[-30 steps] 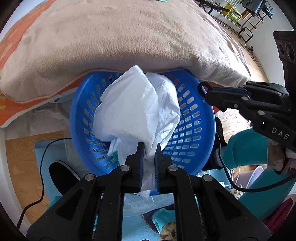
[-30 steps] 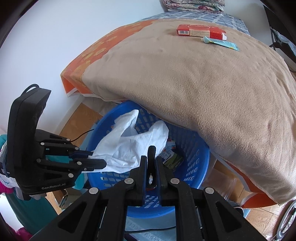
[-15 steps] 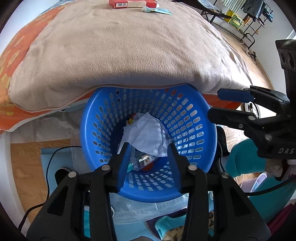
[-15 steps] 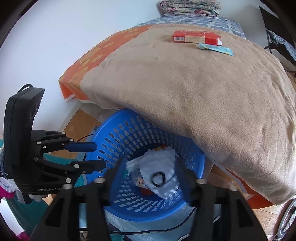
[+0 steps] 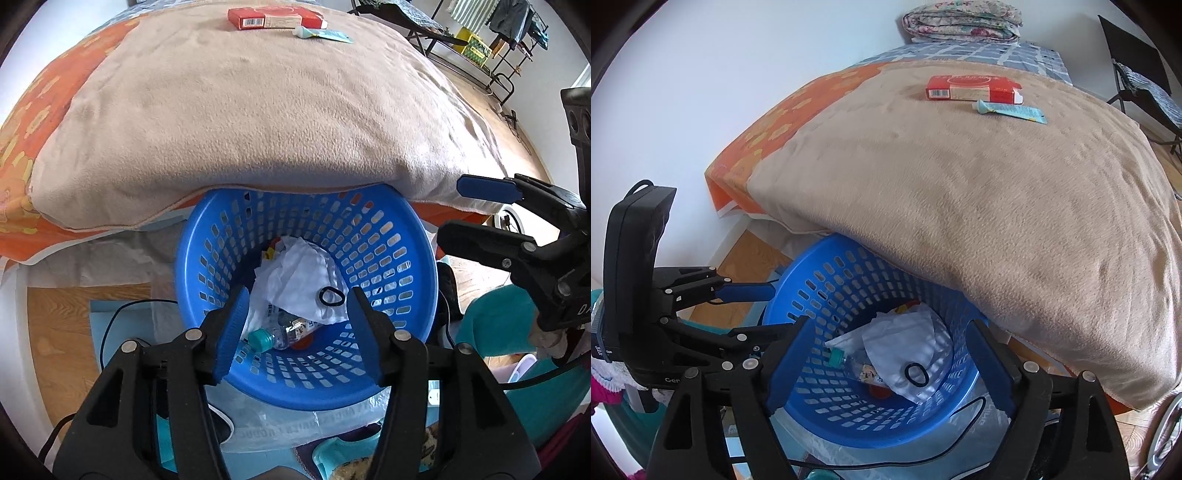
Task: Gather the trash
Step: 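Carry tissue and hair tie to the blue basket and release both, then grasp the red tissue box with the left tool while the right tool grasps the light-blue tube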
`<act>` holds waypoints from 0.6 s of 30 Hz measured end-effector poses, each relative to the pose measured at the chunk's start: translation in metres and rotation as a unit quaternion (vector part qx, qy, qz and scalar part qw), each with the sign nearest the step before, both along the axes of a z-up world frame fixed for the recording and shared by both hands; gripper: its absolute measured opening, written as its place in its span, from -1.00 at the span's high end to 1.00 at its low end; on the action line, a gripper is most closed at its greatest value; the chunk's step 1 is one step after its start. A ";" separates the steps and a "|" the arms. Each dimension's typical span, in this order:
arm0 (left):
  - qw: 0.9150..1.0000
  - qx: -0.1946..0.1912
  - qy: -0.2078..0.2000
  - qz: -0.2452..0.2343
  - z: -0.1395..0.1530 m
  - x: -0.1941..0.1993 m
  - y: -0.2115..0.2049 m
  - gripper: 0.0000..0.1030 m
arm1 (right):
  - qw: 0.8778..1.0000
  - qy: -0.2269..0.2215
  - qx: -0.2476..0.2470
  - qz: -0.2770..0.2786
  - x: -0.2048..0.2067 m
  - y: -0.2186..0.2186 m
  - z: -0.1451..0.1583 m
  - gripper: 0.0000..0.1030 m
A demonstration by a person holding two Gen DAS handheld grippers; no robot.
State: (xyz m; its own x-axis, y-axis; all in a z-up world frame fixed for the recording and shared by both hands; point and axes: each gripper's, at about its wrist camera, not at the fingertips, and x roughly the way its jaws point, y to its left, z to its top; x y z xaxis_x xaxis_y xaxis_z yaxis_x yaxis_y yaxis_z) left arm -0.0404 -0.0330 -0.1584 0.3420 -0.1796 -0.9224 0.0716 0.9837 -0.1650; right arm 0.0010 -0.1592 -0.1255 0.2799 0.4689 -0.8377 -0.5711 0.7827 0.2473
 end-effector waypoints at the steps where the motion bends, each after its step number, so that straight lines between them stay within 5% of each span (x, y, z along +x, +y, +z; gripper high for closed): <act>1: 1.000 0.000 -0.003 0.000 0.002 0.001 0.001 -0.10 | 1.000 -0.002 0.002 -0.002 0.001 -0.001 0.002 -0.69; 18: 0.998 0.001 -0.068 0.011 0.055 0.049 0.011 -0.25 | 0.996 -0.052 0.023 -0.064 0.036 -0.024 0.041 -0.92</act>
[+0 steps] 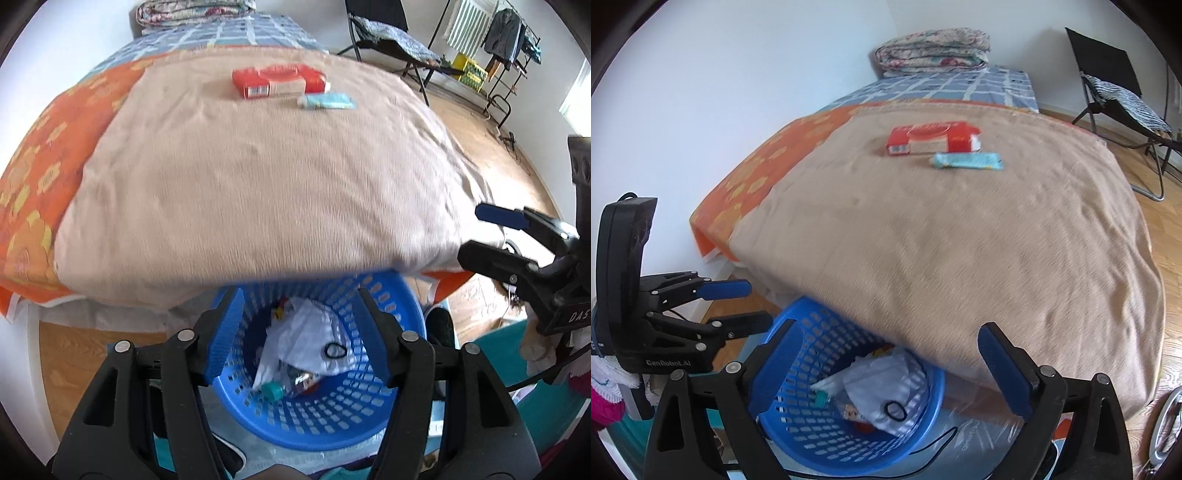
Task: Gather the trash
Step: 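Grasp the red tissue box with the left tool while the right tool grasps the light-blue tube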
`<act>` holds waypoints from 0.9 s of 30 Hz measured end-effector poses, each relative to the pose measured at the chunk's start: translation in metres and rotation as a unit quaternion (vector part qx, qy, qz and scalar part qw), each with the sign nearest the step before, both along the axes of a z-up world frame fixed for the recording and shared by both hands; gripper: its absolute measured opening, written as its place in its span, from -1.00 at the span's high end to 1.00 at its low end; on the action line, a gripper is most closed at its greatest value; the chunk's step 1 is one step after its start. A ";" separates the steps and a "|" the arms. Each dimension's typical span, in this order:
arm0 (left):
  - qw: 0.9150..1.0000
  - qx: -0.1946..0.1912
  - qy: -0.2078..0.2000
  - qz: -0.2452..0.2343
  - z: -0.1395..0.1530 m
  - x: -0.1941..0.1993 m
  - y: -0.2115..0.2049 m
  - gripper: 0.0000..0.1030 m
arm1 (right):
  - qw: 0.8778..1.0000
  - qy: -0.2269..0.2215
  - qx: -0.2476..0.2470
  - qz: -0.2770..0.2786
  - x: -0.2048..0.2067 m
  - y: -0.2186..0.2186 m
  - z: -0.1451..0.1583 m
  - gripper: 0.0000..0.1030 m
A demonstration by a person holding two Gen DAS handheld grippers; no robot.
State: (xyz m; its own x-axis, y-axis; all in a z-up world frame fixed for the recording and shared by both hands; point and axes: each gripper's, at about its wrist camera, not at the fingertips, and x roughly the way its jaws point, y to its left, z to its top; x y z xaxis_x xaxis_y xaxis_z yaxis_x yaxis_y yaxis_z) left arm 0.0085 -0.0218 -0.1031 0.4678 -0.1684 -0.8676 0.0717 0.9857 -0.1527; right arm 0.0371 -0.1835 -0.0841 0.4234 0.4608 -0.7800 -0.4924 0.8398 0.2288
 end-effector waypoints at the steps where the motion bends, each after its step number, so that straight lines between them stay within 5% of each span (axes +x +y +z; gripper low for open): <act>1: 1.000 -0.002 -0.004 0.000 0.004 0.004 0.001 -0.26 | 1.000 -0.001 0.001 -0.002 0.002 -0.002 0.002 -0.92; 15: 0.998 -0.004 -0.057 -0.038 0.055 0.100 0.007 -0.31 | 0.999 0.004 0.016 -0.029 0.051 -0.015 0.019 -0.95; 27: 0.996 -0.051 -0.057 -0.040 0.048 0.214 0.013 -0.33 | 0.999 0.022 0.020 -0.039 0.107 -0.021 0.022 -0.94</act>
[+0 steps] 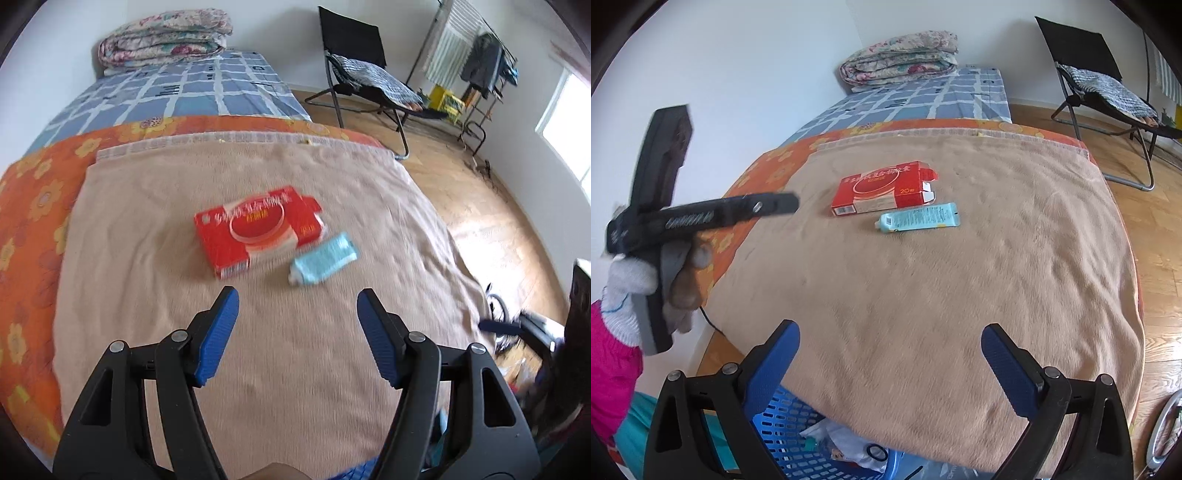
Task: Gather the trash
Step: 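Grasp the red tissue box with the left tool while the right tool grasps the light-blue tube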
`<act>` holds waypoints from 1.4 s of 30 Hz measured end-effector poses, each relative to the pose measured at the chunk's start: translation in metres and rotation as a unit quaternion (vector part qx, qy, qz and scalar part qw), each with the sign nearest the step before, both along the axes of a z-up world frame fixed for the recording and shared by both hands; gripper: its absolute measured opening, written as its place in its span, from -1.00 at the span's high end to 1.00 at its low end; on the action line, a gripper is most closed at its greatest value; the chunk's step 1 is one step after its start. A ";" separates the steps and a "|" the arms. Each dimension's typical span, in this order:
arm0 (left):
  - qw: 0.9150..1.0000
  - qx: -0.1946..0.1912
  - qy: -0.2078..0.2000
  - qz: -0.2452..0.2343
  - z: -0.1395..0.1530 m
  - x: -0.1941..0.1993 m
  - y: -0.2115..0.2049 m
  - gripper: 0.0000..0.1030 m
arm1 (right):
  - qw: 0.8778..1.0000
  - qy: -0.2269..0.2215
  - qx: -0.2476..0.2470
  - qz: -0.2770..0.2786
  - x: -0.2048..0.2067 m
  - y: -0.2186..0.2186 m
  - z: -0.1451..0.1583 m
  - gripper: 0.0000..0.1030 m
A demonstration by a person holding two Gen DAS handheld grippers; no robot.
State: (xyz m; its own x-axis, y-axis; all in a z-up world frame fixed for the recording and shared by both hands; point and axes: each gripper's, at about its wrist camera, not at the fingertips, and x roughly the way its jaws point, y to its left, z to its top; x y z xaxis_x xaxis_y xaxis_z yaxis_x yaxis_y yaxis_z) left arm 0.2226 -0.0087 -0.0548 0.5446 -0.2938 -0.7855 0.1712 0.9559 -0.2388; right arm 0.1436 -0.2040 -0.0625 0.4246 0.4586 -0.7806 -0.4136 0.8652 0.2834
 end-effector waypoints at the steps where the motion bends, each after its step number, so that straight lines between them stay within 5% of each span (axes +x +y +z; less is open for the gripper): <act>1: 1.000 -0.005 0.001 0.003 -0.002 0.010 0.002 -0.33 | 1.000 0.001 0.000 0.002 0.002 0.001 0.000 -0.92; 20: 0.999 -0.023 0.021 0.031 -0.056 0.147 0.021 -0.33 | 1.000 0.029 0.000 0.007 0.049 0.016 -0.022 -0.79; 26: 0.995 -0.064 0.069 0.029 -0.077 0.163 0.026 -0.33 | 0.999 0.033 -0.008 0.006 0.049 0.014 -0.027 -0.79; 31: 0.995 -0.059 0.083 0.010 -0.079 0.148 0.019 -0.33 | 0.999 0.038 -0.005 -0.003 0.052 0.010 -0.027 -0.79; 42: 0.990 0.094 0.070 -0.082 -0.078 0.106 -0.043 -0.55 | 0.995 0.080 0.031 -0.053 0.069 -0.009 -0.037 -0.77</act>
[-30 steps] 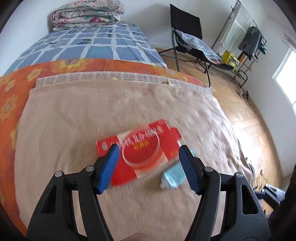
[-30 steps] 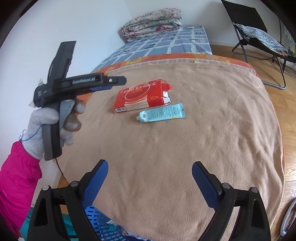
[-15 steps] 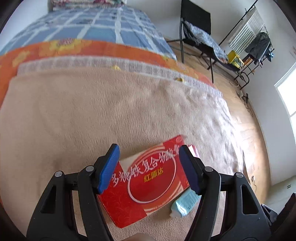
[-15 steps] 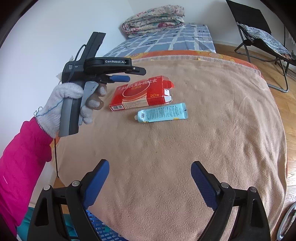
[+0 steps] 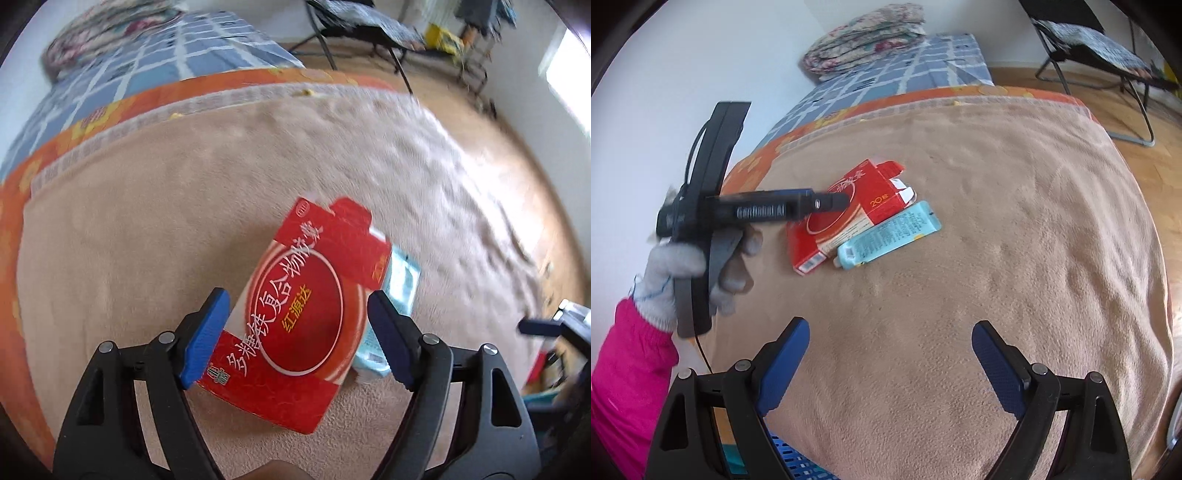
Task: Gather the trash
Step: 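Grasp the red tissue box with the left tool while the right tool grasps the light-blue tube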
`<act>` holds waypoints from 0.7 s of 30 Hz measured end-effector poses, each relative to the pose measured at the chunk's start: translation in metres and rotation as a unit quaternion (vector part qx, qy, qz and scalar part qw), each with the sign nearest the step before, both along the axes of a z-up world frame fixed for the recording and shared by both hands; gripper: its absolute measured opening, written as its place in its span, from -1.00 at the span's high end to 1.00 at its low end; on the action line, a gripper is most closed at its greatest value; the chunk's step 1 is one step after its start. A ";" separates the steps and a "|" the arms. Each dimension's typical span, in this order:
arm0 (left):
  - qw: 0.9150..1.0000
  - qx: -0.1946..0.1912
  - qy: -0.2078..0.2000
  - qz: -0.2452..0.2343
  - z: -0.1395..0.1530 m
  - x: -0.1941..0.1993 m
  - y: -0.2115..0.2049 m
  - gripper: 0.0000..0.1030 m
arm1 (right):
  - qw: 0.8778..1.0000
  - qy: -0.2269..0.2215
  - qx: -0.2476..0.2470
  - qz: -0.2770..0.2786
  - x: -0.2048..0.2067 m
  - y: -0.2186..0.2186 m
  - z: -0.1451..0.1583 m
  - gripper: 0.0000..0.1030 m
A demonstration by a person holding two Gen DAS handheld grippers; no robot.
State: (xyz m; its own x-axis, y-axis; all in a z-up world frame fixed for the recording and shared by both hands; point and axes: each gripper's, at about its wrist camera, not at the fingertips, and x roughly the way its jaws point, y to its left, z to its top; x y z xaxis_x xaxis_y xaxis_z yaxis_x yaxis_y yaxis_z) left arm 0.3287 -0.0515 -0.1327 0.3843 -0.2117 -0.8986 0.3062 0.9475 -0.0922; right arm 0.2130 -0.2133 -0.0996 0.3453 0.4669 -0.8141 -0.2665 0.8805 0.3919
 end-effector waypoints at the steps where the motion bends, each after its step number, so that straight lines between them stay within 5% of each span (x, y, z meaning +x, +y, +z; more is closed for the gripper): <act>1: 1.000 0.019 -0.003 -0.004 -0.002 -0.001 -0.006 -0.57 | 1.000 0.002 0.003 -0.004 0.001 -0.002 0.000 -0.77; 4: 0.999 0.035 0.001 -0.012 -0.008 0.000 -0.015 -0.71 | 1.000 0.003 0.005 -0.010 0.003 -0.005 0.000 -0.77; 12: 1.000 0.020 0.008 0.014 -0.012 0.008 -0.012 -0.73 | 0.999 0.027 0.032 -0.032 0.018 -0.010 -0.007 -0.76; 21: 0.999 0.028 0.011 0.012 -0.016 0.009 -0.014 -0.87 | 0.992 0.076 0.069 -0.075 0.031 -0.017 -0.027 -0.54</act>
State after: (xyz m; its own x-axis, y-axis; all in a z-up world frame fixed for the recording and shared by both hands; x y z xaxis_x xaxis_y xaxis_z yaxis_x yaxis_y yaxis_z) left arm 0.3372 -0.0657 -0.1483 0.3688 -0.1515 -0.9171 0.2812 0.9586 -0.0453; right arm 0.2442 -0.2299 -0.1263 0.2972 0.5300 -0.7942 -0.0653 0.8411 0.5369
